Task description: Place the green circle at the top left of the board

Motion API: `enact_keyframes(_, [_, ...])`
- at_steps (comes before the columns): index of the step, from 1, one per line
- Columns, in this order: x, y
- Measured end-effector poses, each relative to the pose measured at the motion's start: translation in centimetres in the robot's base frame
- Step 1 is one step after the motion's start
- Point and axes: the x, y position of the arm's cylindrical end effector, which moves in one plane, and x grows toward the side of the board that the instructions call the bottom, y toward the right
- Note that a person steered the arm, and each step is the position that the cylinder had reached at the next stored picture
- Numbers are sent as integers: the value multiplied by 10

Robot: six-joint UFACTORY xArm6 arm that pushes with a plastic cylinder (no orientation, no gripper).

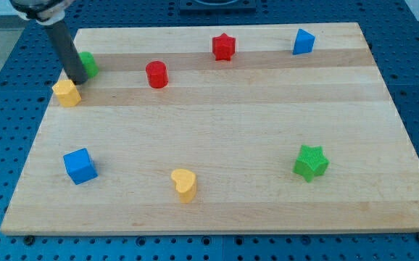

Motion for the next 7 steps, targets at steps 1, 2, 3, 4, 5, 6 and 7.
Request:
enact_keyframes(1, [-17, 5])
enact_keyframes(2, [-55, 18])
enact_keyframes(3, [-61, 23])
enact_keyframes(4, [-63, 23])
enact_keyframes(5, [-86, 21])
enact_keyframes(6, [-92, 21])
enact_keyframes(7, [-87, 21])
